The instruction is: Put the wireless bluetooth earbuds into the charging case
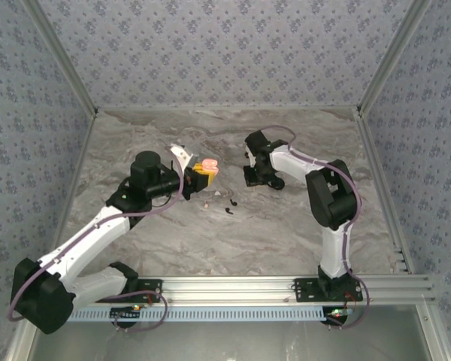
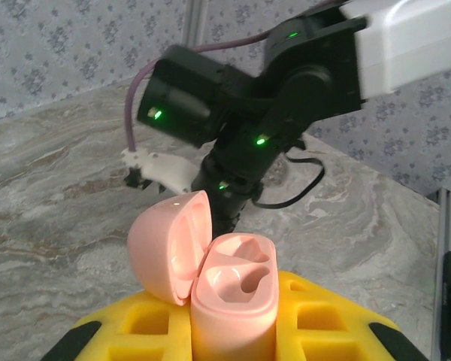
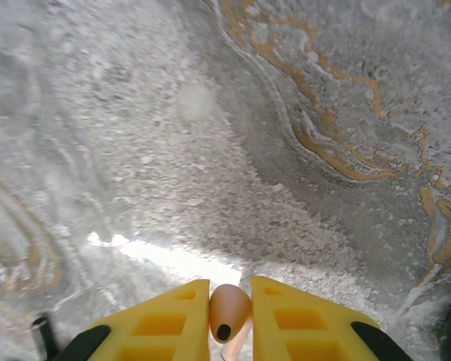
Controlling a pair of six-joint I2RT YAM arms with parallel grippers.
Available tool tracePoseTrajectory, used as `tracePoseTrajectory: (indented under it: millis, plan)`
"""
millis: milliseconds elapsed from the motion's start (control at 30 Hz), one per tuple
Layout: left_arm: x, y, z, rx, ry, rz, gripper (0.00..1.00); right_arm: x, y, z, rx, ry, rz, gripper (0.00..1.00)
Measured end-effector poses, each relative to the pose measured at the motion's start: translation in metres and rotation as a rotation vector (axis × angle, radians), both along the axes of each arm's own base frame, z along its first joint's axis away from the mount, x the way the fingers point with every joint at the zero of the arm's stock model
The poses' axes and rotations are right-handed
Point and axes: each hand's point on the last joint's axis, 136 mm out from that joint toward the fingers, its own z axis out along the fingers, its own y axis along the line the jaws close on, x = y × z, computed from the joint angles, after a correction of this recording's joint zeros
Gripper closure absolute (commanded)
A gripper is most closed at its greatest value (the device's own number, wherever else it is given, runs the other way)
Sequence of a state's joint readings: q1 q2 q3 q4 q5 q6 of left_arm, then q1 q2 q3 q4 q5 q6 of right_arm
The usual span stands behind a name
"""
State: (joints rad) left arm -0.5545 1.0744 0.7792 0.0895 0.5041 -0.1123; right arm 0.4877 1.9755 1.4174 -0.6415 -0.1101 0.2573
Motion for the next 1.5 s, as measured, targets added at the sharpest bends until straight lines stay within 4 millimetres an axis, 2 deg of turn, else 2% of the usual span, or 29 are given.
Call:
tracePoseTrajectory:
  millis: [267,467,700,967,1133,1267,1500]
  plan:
    - [0.018,0.005,-0.012,0.001,0.051,0.094,0.92,0.007,0.012,0.048,0.143,-0.108,0.018,0.83]
    - [0.03,0.004,-0.02,-0.018,0.102,0.144,0.92,0.009,0.016,0.098,0.247,-0.208,0.031,0.83]
    - [0.039,-0.001,-0.03,-0.043,0.144,0.16,0.92,0.001,0.022,0.156,0.354,-0.314,0.068,0.82]
    - [0.038,-0.011,-0.022,-0.105,0.128,0.108,0.92,-0.012,0.03,0.219,0.434,-0.439,0.122,0.8]
    - [0.029,-0.018,-0.017,-0.158,0.109,0.04,0.92,-0.025,0.048,0.261,0.478,-0.53,0.198,0.8]
    - [0.025,-0.023,-0.009,-0.202,0.091,-0.007,0.93,-0.034,0.06,0.28,0.503,-0.57,0.246,0.8]
    - [0.02,-0.027,0.01,-0.267,0.049,-0.05,0.93,-0.046,0.075,0.286,0.515,-0.58,0.301,0.8]
